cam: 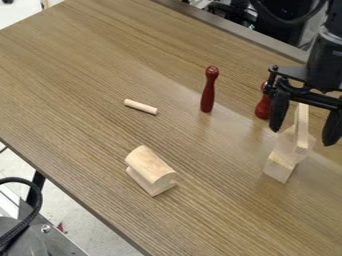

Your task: Moved the stick and cube from the right side of the table to the left

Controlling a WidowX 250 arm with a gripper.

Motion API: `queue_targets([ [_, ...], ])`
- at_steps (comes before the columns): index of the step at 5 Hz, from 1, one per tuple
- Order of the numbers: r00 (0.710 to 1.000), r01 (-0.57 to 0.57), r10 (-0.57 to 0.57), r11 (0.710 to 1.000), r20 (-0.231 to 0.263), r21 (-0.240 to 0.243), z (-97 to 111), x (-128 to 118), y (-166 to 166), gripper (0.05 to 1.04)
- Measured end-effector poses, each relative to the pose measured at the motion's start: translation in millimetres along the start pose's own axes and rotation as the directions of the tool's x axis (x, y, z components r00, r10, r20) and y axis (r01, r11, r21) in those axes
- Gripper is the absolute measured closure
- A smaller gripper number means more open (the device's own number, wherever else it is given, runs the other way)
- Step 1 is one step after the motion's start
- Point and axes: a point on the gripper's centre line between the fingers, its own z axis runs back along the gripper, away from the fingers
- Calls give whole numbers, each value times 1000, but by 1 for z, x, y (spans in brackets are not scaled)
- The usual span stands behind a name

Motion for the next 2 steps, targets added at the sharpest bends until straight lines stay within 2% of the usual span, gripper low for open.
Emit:
queue_targets([
  [1, 1000, 3, -3, 1000, -14, 5, -10, 2, -2, 103],
  [2, 1000, -3, 3, 1000, -27, 20, -22, 5, -1, 224],
])
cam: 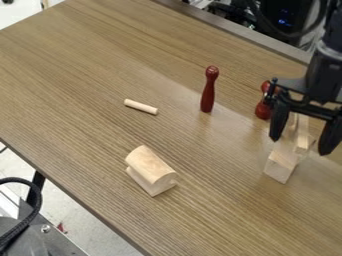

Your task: Moved the stick and cube from the right side of the table to the left

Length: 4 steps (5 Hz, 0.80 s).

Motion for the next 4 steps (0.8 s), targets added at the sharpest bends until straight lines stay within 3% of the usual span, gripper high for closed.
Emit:
queue_targets([
  [1, 1000, -15, 15, 1000, 3, -14, -2, 2, 0, 360],
  [4, 999, -38, 38, 999, 0, -11, -4, -3, 6, 361],
])
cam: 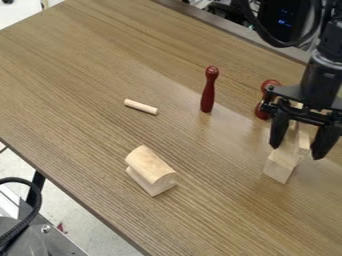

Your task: Moved the stick and cube from the right side of the table to the left

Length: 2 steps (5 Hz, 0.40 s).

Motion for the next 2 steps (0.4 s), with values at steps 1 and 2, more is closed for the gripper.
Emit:
queue_targets([
  [1, 999, -45, 45, 999, -3, 7, 2, -4, 16, 361],
  [2, 991, -134, 134, 991, 1, -4, 8, -1, 45, 361],
])
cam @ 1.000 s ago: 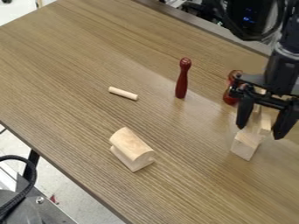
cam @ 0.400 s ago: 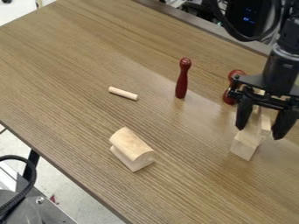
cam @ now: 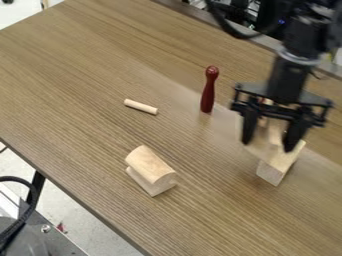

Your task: Moved the stick and cube from the right side of the table to the left

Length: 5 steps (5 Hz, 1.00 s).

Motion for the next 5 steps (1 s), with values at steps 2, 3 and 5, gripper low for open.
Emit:
queue_targets([
  [2, 984, -174, 173, 984, -26, -32, -2, 8, 50, 361],
  [3, 973, -228, 226, 973, -42, -40, -7, 14, 67, 361],
  [5, 959, -282, 280, 958, -53, -45, -22, 26, 88, 361],
])
